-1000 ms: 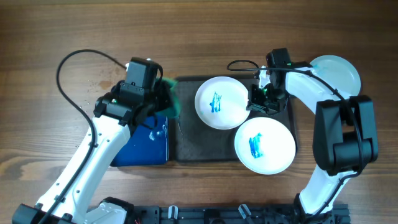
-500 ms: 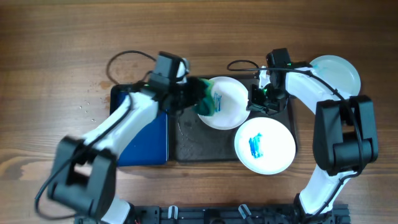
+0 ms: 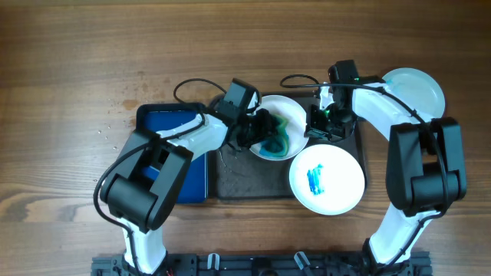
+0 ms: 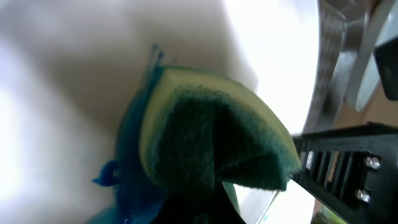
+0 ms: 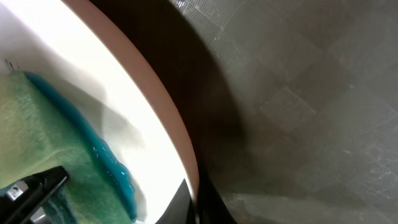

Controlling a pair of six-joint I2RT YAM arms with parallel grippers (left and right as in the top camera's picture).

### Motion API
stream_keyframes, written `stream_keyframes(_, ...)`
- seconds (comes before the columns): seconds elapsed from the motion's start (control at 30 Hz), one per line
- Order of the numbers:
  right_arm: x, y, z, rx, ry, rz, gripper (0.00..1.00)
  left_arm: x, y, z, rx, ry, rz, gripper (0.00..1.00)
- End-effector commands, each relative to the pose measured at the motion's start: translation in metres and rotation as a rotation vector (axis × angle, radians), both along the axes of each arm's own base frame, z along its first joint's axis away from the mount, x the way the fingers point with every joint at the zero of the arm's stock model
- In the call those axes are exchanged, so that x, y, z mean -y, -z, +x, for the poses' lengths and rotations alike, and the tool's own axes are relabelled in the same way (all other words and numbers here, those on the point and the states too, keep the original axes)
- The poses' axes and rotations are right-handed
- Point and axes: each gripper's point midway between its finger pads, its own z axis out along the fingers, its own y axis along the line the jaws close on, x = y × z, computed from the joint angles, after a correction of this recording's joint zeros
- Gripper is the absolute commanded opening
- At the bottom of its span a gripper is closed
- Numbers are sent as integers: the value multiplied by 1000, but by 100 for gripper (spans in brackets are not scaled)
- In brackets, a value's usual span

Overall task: Clean dirty plates on tray and stack at the side
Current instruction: 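Scrub the plate with the sponge while the right gripper holds it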

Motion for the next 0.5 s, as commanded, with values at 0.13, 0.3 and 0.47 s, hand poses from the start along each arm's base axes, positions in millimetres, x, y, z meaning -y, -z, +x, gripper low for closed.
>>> stream_keyframes(0.13,7,15,-15,-60,-22,-50,4,-114,60,1,-60,-240,534,4)
stream_keyframes(0.3,8,15,-15,-59,-22,-58,5,-149,62,-5,-51,-262,713,4)
stream_keyframes(0.47,8,15,-14,-58,-22,-57,4,-125,52,3,-28,-206,610,4)
